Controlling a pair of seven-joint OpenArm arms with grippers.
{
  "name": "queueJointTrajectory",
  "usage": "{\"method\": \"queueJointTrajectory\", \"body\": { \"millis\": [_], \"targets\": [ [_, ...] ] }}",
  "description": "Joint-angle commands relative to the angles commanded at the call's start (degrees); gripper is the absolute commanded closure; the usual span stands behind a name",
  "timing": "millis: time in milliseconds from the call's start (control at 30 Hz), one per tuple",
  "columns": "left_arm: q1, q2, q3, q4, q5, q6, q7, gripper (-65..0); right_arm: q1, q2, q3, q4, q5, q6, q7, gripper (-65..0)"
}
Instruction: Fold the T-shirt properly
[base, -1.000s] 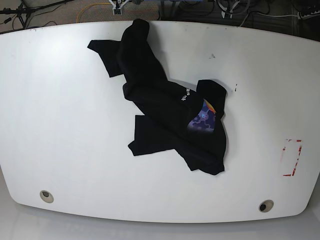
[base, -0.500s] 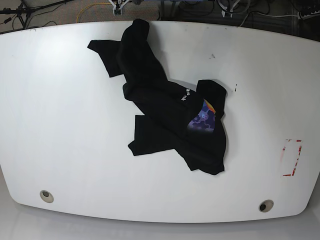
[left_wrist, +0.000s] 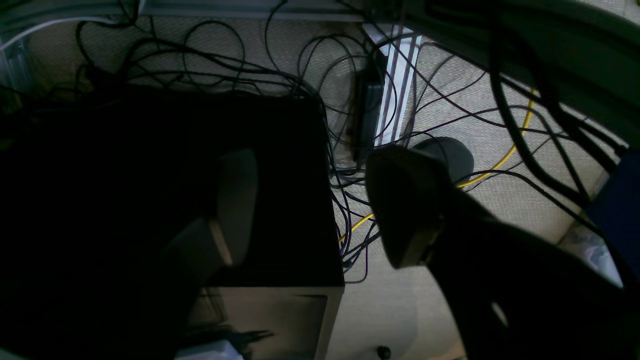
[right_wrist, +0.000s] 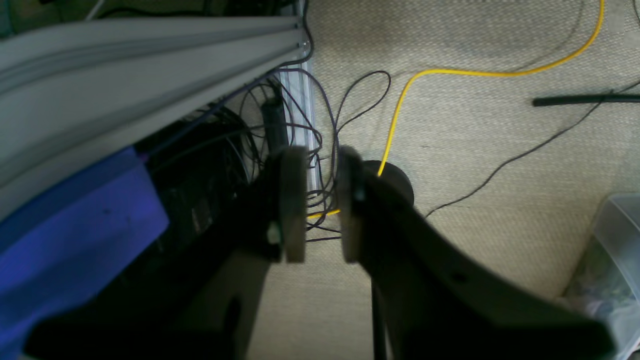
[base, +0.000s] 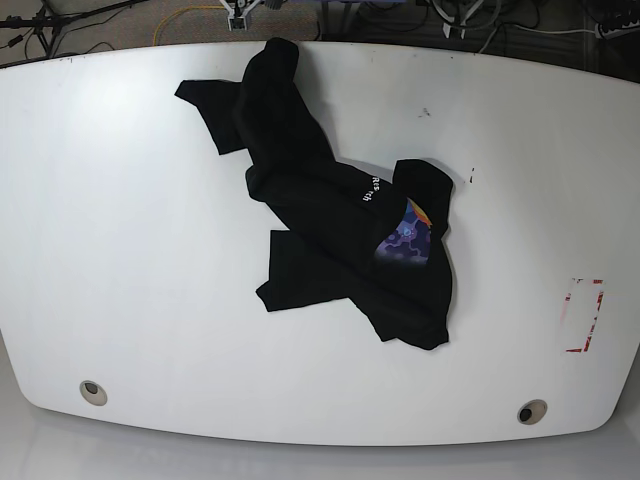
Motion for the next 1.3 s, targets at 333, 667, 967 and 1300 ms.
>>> {"method": "queueJointTrajectory", "body": {
  "millis": [333,667,967,1300],
  "targets": [
    [2.87,0.06,0.11,2.94,0.03,0.05,-0.42,-35.9,-3.6,-0.9,0.02,4.52,0.03,-0.2,0.48,-10.0],
    [8.74,-0.21,-0.27,8.83,-0.21,-0.05,-0.88,-36.1,-10.03,-0.85,-0.02,12.64,0.22,-0.29,0.18,-9.5],
    [19.1,-0.32,-0.46,22.28,-0.06,-0.01,-1.46,-36.1,-18.53,-2.3,-0.02,25.69,0.1,-0.3,-0.26,-9.7],
    [25.61,-0.38,-0.39,31.59,-0.25,0.15,-2.67,-35.7,-24.5,-2.97,0.12,34.49,0.05,-0.34,-1.29,-10.2]
  ]
}}
